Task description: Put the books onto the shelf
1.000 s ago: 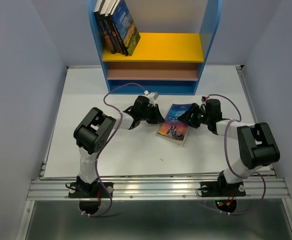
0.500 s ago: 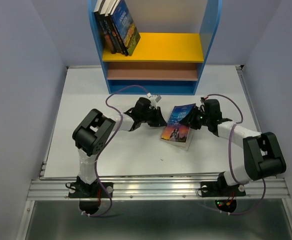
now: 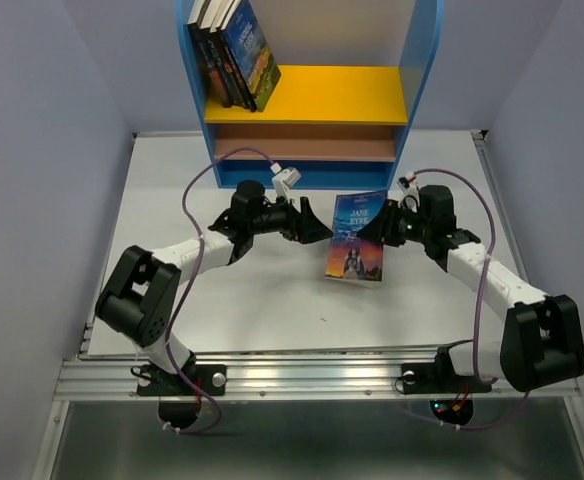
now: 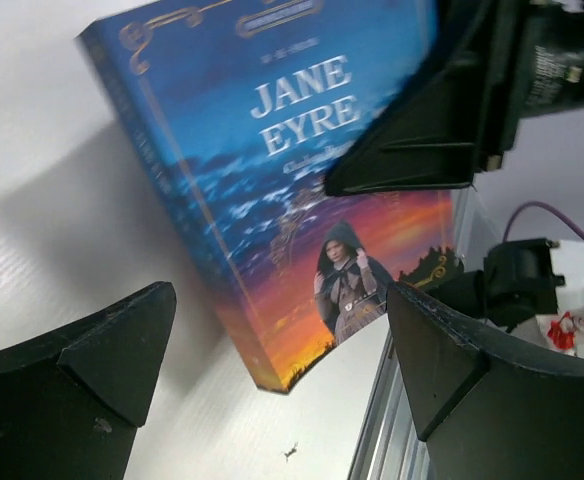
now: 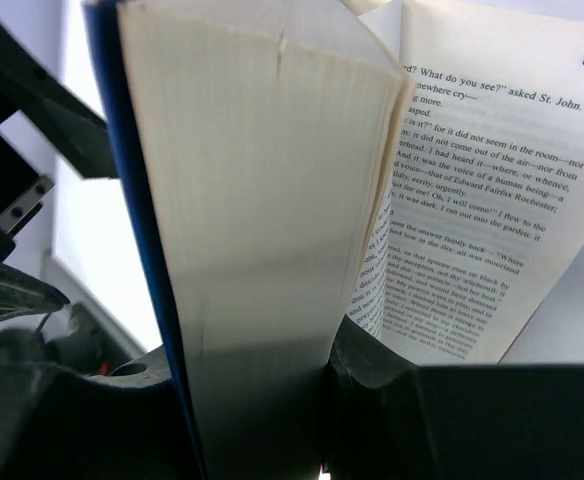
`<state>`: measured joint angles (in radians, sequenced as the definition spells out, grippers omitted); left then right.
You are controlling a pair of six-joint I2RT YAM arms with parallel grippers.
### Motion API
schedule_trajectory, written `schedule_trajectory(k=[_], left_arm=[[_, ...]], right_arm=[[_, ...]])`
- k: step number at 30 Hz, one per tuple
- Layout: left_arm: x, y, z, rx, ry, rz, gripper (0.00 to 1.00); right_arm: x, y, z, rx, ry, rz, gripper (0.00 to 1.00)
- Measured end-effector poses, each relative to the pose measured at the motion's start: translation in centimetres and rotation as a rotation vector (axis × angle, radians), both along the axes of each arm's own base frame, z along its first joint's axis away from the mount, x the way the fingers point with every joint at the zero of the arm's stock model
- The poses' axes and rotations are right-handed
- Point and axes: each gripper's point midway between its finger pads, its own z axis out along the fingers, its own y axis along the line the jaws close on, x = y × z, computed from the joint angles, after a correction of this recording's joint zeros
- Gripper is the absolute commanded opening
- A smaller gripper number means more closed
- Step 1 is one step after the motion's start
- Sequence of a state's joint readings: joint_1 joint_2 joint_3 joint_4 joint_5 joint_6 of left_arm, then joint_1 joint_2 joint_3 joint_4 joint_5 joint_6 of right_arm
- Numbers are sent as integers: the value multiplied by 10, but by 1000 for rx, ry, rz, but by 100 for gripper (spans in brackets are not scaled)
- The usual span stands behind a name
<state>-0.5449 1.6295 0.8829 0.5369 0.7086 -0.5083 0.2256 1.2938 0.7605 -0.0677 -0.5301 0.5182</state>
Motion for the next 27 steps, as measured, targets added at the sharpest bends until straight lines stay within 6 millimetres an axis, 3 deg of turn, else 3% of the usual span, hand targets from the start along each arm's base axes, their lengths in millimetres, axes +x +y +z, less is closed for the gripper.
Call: schedule_trajectory(k=[3, 5, 12, 19, 21, 23, 24, 27], left_arm=[[-10, 1, 30, -47, -106, -62, 99], [-16, 2, 39, -60, -151, -91, 99], [-26, 6, 45, -68, -207, -138, 99], [-31, 5, 49, -72, -234, -146, 95], [-33, 2, 52, -77, -239, -157, 64], [-39, -1, 56, -94, -242, -185, 26], [-42, -3, 60, -107, -243, -197, 0], [-43, -3, 66, -118, -232, -185, 0]], right_arm=[[-6, 12, 24, 54, -50, 88, 18], [-11, 17, 40, 91, -91, 131, 19], [-26, 34, 88, 223, -191, 258, 19], [-36, 45, 119, 344, -238, 338, 20], [-38, 45, 123, 367, -249, 351, 21], [-37, 46, 122, 371, -250, 352, 22], [-34, 46, 121, 367, -254, 346, 24], [-29, 44, 117, 347, -276, 345, 41]])
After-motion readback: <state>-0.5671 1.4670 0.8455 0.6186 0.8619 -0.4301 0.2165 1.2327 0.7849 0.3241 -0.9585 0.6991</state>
